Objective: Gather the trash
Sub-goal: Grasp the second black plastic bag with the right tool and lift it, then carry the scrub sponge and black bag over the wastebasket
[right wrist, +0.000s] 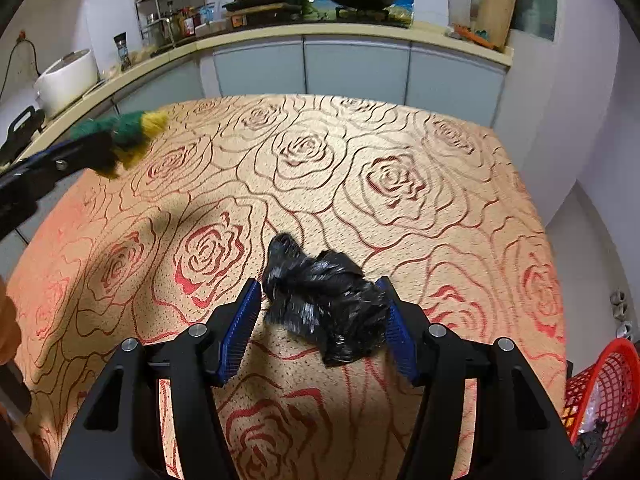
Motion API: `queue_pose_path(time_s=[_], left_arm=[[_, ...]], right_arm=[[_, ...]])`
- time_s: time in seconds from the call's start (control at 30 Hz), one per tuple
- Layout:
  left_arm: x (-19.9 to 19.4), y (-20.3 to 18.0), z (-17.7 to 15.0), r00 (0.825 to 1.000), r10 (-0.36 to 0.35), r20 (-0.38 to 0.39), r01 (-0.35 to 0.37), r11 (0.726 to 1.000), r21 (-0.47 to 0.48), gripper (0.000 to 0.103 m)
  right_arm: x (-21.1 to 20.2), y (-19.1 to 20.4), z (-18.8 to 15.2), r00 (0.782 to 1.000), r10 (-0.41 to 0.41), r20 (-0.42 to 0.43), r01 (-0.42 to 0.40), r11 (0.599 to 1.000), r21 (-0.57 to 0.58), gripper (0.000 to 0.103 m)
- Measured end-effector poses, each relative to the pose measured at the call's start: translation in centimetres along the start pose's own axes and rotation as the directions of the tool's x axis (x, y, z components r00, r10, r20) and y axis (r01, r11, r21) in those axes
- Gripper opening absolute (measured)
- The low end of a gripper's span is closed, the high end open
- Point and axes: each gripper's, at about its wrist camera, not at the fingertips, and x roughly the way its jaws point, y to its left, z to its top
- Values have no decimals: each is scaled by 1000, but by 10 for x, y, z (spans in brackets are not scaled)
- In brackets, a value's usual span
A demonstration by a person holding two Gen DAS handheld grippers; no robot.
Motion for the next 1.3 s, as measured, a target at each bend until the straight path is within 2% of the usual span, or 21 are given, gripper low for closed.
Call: queue_pose_path(time_s=[0.03, 0.07, 0.1, 0.17, 0.37, 0.8, 1.03, 1.3], left_arm=[[-2, 1, -1, 1000, 3, -1, -3, 1000, -6, 30], [-5, 3, -3, 1000, 10, -2, -10, 1000, -20, 30], [-6, 5, -4, 1000, 15, -1, -15, 1000, -26, 30], [-12, 8, -8, 999, 34, 5, -34, 999, -37, 30], [-25, 13, -16, 997, 74, 10, -74, 996, -55, 30], [-63, 18, -19, 991, 115, 62, -109, 990, -86, 30], [-79, 11, -16, 990, 111, 87, -104, 991, -79, 30], [-93, -4, -11, 990, 87, 115, -79, 995, -66, 30]], right_arm=[[3, 1, -1, 1000, 2, -11, -2, 1000, -1, 55], [6, 2, -3, 1000, 6, -21, -6, 1000, 0, 47], [8, 3, -4, 1000, 5, -27, -5, 1000, 1, 47], [6, 4, -5, 1000, 25, -19, -25, 1000, 9, 34], [-4, 11, -9, 1000, 26, 8, -26, 1000, 4, 23], [-80, 6, -4, 986, 33, 163, -40, 998, 41, 21], [-119, 4, 0, 969, 27, 245, -40, 998, 50, 21], [-150, -14, -4, 955, -4, 298, -24, 996, 89, 21]])
